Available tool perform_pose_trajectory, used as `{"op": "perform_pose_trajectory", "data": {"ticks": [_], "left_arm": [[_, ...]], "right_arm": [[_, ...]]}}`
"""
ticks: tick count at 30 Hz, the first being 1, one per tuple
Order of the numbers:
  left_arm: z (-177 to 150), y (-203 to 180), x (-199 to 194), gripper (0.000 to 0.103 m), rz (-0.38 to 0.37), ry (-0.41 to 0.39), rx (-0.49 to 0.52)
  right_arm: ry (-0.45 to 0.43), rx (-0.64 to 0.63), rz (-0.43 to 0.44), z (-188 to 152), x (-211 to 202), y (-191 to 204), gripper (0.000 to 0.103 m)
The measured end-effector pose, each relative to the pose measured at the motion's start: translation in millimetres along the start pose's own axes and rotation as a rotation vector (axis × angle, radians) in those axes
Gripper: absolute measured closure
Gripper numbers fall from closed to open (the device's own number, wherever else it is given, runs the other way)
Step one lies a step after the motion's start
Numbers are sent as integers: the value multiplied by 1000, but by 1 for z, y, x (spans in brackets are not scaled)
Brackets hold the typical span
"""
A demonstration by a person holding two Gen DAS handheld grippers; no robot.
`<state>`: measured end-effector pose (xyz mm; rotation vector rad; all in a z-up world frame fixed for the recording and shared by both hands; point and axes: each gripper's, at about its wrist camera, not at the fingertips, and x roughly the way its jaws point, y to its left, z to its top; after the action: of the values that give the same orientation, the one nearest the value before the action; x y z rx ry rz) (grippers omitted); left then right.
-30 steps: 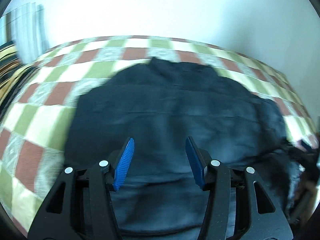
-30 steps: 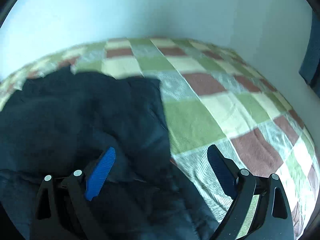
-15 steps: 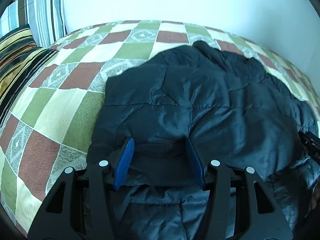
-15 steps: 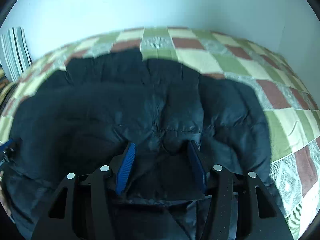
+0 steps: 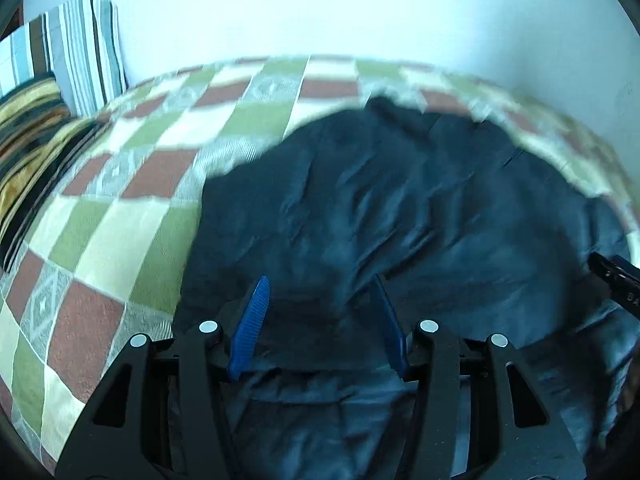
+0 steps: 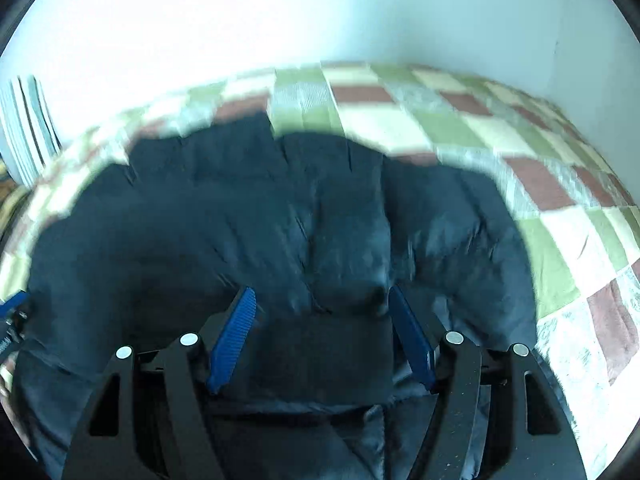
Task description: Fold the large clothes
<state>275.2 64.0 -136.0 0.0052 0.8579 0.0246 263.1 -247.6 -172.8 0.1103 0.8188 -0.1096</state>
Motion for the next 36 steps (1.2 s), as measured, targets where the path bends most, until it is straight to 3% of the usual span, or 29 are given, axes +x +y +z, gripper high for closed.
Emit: {"op": "perform_pose_trajectory", "data": {"ticks": [3, 6, 11, 17, 24, 28, 36], "left_arm": [[18, -20, -4, 51, -38, -51, 31], [34, -41, 14, 51, -49, -42, 56], [43, -56, 56, 51, -38, 30, 48], [28, -60, 90, 50, -15, 86, 75], [30, -54, 52, 51, -23, 51, 43], [9, -55, 24, 50, -58, 25, 43], [-8, -66, 63, 48, -22, 108, 85]], "right_arm": [[-21, -29, 30, 19, 0, 14, 35], [-24, -75, 18, 29, 20, 30, 35], [38, -78, 16, 29, 59, 32, 35], [100, -93, 11, 21, 85, 35, 34], [62, -80, 28, 27, 50, 32, 34], [37, -108, 39, 10, 23, 34, 33], [113, -146, 8, -15, 55, 37, 31]]}}
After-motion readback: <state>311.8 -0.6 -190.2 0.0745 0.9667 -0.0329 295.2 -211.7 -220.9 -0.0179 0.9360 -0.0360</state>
